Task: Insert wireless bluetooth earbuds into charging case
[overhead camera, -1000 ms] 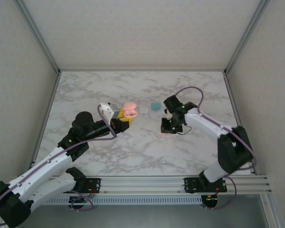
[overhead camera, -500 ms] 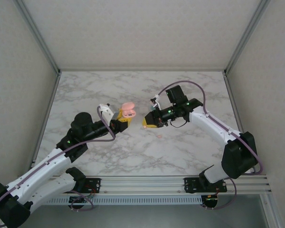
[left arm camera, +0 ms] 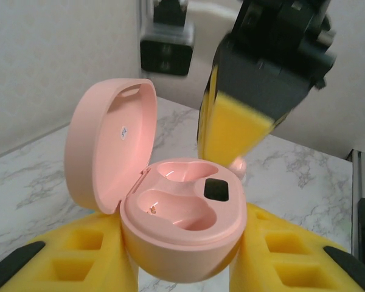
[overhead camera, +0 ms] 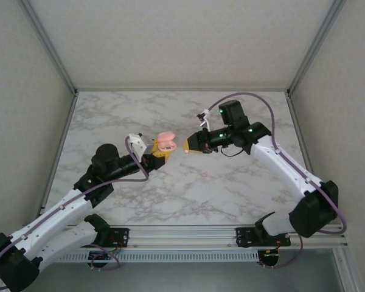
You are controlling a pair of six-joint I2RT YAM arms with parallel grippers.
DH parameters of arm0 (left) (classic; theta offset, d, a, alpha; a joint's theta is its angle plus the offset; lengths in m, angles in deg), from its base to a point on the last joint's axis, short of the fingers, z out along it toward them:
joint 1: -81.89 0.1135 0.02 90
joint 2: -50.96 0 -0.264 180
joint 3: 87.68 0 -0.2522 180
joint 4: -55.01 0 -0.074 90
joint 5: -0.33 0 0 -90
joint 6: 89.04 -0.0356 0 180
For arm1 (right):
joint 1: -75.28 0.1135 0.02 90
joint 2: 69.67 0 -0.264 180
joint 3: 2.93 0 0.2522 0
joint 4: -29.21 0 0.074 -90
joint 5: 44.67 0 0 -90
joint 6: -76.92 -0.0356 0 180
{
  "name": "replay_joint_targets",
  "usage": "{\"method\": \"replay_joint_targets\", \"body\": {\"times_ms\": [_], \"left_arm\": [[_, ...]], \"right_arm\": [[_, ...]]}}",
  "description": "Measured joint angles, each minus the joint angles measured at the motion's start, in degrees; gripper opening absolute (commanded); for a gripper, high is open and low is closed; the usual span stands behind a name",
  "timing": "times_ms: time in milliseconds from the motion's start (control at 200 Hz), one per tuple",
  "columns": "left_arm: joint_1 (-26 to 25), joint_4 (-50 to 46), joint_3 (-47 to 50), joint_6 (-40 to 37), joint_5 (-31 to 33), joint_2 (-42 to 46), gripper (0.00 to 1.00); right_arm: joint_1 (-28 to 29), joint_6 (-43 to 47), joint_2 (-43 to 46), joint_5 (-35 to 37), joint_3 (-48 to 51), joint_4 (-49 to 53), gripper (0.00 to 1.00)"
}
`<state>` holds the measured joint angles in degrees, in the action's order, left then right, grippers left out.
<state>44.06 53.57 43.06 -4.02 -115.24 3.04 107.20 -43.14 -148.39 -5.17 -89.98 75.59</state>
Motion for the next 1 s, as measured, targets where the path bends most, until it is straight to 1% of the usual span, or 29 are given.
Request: {"method": "replay_joint_targets", "body": {"times_ms": [115,215,365,621,996], "left_arm": [[-0.02,1.03,0.0,-0.02,-1.92,-1.6,0.3],[-0.02,1.73,0.0,0.0,-3.52,-2.67,0.3],[-0.2,2.4,-0.04,0.0,-5.49,-3.87,0.3],[-0.5,3.32,-0.76,0.28,-6.95,-4.85,0.3],[-0.76,4.9,-0.92,1.66,-6.93,-5.03,0.29]], "right_arm": [[0.52,-0.42,3.82,1.81,-1.07,-2.62,0.2],[1.31,-0.61,5.09,2.8,-1.75,-4.48,0.21],[2.54,-0.61,4.94,3.72,-1.88,-5.92,0.21],[3.91,-0.13,4.31,4.48,-1.92,-6.27,0.21],[4.33,0.48,3.74,5.4,-1.92,-6.58,0.21]]}}
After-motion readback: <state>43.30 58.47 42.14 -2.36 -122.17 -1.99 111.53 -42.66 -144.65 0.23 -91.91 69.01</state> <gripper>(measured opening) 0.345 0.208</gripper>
